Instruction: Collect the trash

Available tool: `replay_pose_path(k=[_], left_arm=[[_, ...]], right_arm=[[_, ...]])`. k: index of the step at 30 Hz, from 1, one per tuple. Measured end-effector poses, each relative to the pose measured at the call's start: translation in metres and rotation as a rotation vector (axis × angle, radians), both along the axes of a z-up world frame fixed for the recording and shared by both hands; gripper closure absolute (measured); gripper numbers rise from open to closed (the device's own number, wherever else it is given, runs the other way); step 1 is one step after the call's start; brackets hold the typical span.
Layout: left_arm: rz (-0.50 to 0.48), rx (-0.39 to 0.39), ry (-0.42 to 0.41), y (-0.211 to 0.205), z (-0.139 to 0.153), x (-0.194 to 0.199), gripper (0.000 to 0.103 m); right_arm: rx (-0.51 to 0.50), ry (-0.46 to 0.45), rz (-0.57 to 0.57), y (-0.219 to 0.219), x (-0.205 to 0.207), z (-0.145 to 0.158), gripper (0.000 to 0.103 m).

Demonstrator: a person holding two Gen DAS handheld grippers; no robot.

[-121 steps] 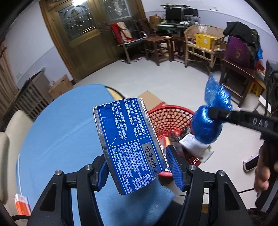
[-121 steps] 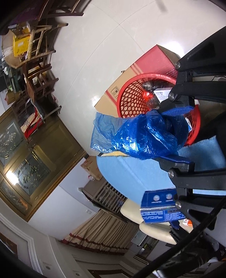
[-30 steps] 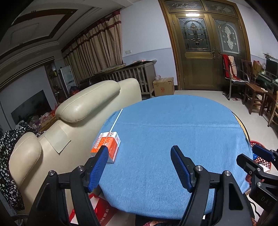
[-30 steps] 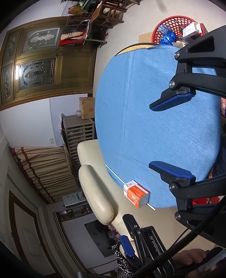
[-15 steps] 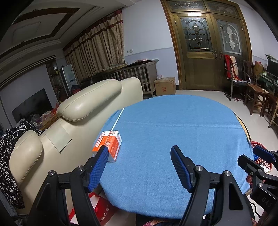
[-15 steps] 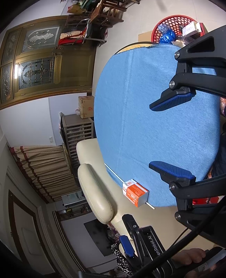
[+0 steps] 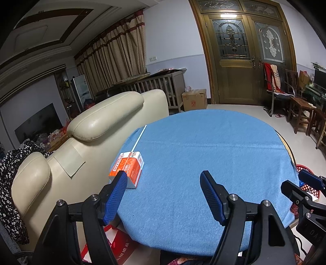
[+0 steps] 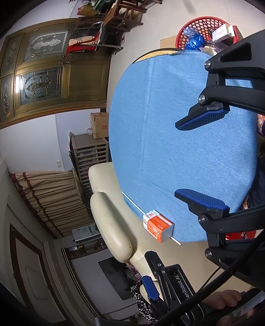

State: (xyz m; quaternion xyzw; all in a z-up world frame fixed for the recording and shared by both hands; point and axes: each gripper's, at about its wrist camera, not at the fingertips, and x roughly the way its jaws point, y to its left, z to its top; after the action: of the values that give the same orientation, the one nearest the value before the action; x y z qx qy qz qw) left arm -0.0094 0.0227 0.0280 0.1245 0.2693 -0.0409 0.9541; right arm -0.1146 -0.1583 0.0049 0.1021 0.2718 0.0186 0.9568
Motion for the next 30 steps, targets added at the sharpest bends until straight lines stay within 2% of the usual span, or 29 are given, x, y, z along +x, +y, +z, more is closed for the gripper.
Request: replay_pose_path(k=[30], left_arm=[[0.003,0.004,0.016,-0.0019,-0.0063,0.0017,0.028]], right_arm=[[0.009,0.012,-0.002,-0.0028,-0.0007,-0.0009,0.04]])
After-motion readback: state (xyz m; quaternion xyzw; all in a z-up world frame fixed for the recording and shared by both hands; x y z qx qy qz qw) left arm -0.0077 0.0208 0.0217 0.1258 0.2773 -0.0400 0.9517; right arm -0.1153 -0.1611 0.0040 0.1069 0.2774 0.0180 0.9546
